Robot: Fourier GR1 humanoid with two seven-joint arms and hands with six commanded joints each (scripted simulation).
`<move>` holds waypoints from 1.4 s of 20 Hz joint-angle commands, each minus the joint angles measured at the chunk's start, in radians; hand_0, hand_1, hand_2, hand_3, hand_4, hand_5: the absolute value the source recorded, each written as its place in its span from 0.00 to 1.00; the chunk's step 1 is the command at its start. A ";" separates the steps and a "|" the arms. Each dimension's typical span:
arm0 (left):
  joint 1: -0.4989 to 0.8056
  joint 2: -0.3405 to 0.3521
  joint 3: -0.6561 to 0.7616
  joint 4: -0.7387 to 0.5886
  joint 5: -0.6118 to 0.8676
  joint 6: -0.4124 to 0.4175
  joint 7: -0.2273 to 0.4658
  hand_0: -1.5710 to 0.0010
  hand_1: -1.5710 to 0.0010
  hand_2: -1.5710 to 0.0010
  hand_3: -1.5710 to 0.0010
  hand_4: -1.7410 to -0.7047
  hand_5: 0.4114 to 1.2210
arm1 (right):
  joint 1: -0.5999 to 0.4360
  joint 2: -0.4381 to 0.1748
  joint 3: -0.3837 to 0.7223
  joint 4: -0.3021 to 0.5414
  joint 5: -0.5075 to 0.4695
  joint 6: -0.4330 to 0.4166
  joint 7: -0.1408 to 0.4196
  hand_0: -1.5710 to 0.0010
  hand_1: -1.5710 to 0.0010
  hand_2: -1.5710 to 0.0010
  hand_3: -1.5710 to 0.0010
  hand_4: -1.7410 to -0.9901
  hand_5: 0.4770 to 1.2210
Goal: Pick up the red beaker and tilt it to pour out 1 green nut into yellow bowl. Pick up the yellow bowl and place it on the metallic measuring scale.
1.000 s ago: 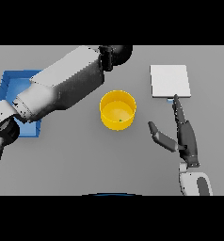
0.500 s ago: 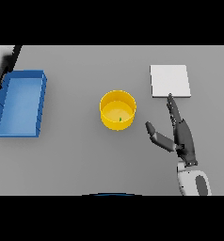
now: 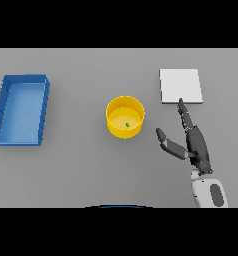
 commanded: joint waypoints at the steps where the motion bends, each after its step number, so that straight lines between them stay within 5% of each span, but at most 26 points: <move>1: 0.032 0.001 0.028 -0.015 0.035 0.019 0.026 0.00 0.00 0.00 0.00 0.00 1.00 | 0.005 0.004 0.006 -0.001 0.000 0.003 0.003 1.00 1.00 1.00 1.00 0.81 0.21; 4: 0.150 0.000 0.098 -0.074 0.131 0.086 0.128 0.00 0.00 0.00 0.00 0.00 1.00 | 0.004 0.006 0.008 0.005 -0.003 0.007 -0.008 1.00 1.00 1.00 1.00 0.81 0.24; 11: 0.541 -0.049 0.143 -0.440 0.296 0.167 0.211 0.00 0.00 0.00 0.00 0.00 1.00 | 0.012 -0.011 0.004 -0.003 -0.003 0.012 -0.023 1.00 1.00 1.00 1.00 0.77 0.27; 17: 0.749 -0.064 0.137 -0.707 0.350 0.202 0.338 0.00 0.00 0.00 0.00 0.00 0.63 | 0.025 -0.003 0.007 0.005 -0.004 0.011 -0.032 1.00 1.00 1.00 1.00 0.78 0.26; 19: 0.773 -0.060 0.133 -0.762 0.365 0.186 0.392 0.00 0.00 0.03 0.03 0.21 0.50 | 0.008 0.002 0.003 0.014 -0.010 0.009 -0.023 1.00 1.00 1.00 1.00 0.78 0.26; 20: 0.793 -0.049 0.122 -0.803 0.382 0.136 0.374 0.07 0.14 0.19 0.16 0.36 0.45 | 0.006 -0.007 -0.006 0.010 -0.015 0.011 -0.020 1.00 1.00 1.00 1.00 0.78 0.26; 23: 0.836 -0.038 0.142 -0.866 0.484 0.015 0.363 0.52 0.56 0.58 0.57 0.67 0.34 | 0.007 -0.009 -0.004 0.006 -0.011 0.010 -0.022 1.00 1.00 1.00 1.00 0.79 0.26; 28: 0.833 -0.003 0.074 -0.865 0.424 -0.051 0.423 0.84 0.86 0.86 0.86 0.88 0.27 | -0.011 0.001 0.004 0.029 0.012 -0.007 -0.015 1.00 1.00 1.00 1.00 0.78 0.25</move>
